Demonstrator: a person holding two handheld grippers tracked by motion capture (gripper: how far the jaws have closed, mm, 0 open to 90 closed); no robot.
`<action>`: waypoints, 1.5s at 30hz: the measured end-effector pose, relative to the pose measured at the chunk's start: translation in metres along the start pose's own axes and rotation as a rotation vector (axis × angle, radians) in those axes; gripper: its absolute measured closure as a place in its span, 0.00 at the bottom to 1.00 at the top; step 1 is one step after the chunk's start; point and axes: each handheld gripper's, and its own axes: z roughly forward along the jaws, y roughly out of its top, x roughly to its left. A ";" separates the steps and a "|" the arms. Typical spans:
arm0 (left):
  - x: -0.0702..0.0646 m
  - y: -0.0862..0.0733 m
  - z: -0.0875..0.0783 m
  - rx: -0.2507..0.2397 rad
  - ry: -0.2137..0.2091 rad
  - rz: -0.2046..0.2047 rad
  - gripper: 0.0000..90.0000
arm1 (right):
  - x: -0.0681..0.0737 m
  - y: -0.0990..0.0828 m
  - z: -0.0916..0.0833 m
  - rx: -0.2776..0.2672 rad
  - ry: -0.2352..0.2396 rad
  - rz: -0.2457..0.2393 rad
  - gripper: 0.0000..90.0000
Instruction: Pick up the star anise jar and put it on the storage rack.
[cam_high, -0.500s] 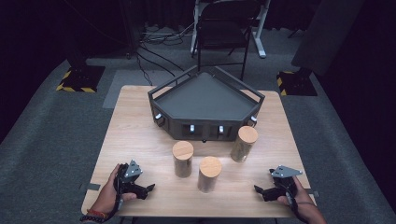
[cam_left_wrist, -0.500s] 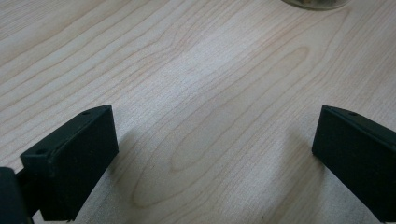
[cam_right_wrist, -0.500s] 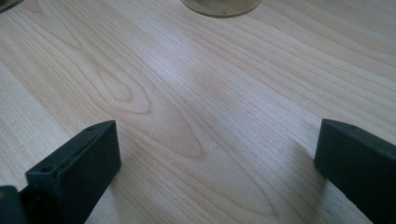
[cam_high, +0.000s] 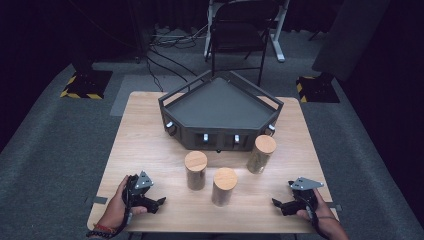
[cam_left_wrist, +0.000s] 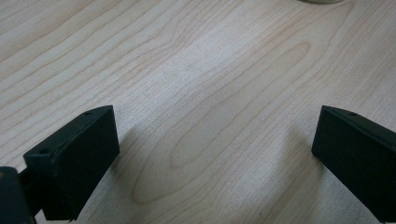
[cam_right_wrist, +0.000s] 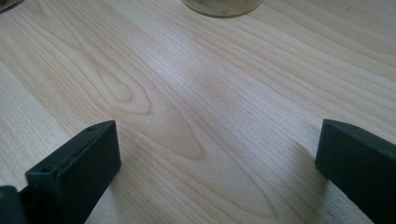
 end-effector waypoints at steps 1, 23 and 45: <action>0.000 0.001 0.000 0.009 -0.001 0.003 0.00 | 0.000 0.000 0.000 0.000 0.000 0.000 0.00; -0.011 0.015 -0.015 -0.025 0.014 0.041 0.03 | 0.000 0.000 0.000 0.001 0.002 -0.002 0.00; -0.031 0.034 -0.023 -0.090 -0.016 0.102 0.03 | 0.000 0.000 0.000 0.001 0.003 -0.003 0.00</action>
